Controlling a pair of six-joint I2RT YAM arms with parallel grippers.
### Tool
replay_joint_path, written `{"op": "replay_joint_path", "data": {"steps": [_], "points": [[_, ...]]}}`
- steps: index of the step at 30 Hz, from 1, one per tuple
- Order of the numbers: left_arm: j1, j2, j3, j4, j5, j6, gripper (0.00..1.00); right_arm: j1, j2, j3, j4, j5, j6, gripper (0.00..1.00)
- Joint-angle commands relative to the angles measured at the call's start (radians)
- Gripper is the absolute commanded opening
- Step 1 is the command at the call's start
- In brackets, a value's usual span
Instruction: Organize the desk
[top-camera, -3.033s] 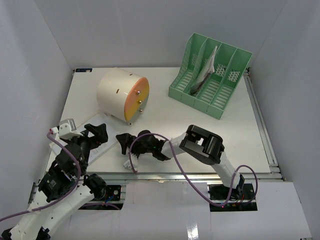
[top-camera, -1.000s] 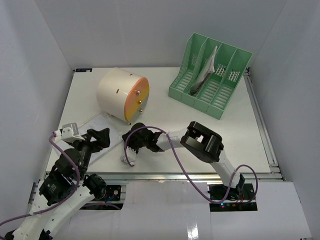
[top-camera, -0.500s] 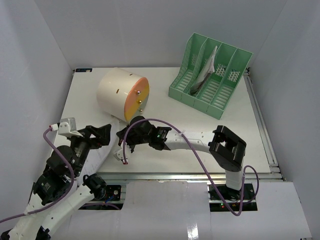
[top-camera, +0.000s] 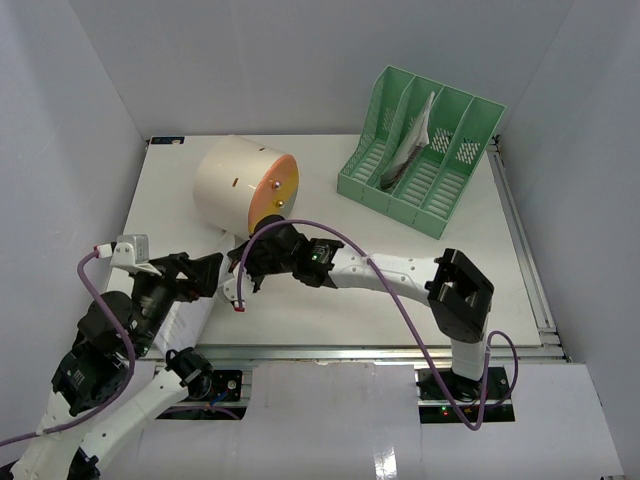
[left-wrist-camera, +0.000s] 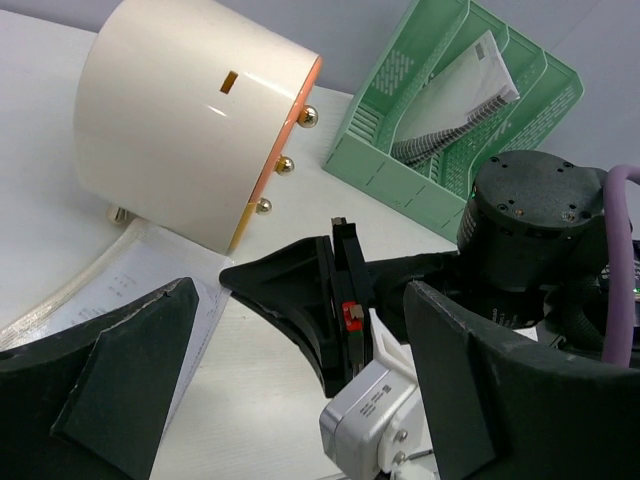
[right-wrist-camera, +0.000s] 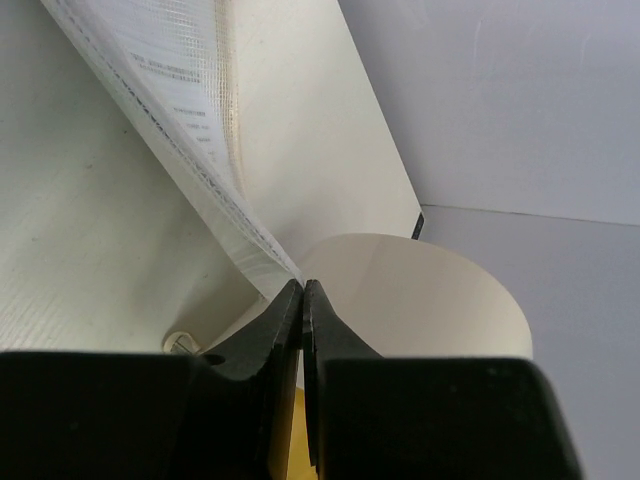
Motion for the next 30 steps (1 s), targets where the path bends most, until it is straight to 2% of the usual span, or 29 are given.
{"op": "replay_joint_path", "data": {"steps": [1,4,6,10,13,16,24,30], "points": [[0.002,0.003,0.046,-0.117,-0.029,-0.046,0.9,-0.028,-0.084,0.047,-0.004,-0.029,0.07,0.08],[0.002,-0.022,0.07,-0.139,-0.076,-0.078,0.83,-0.042,-0.08,0.087,-0.016,-0.041,0.094,0.08],[0.002,-0.017,0.081,-0.175,-0.094,-0.101,0.82,-0.051,-0.071,0.126,-0.016,-0.048,0.108,0.08],[0.002,0.076,0.07,-0.233,-0.064,-0.124,0.87,-0.069,-0.047,0.2,-0.051,-0.067,0.139,0.08],[0.002,0.203,0.068,-0.267,-0.052,-0.133,0.9,-0.073,-0.038,0.212,-0.051,-0.074,0.151,0.08],[0.002,0.248,0.07,-0.246,-0.048,-0.114,0.9,-0.077,-0.035,0.221,-0.05,-0.082,0.176,0.08],[0.002,0.255,0.064,-0.253,-0.026,-0.104,0.8,-0.104,-0.02,0.278,-0.067,-0.115,0.232,0.08],[0.002,0.279,0.046,-0.205,-0.002,-0.096,0.79,-0.11,-0.011,0.301,-0.079,-0.135,0.277,0.08]]}}
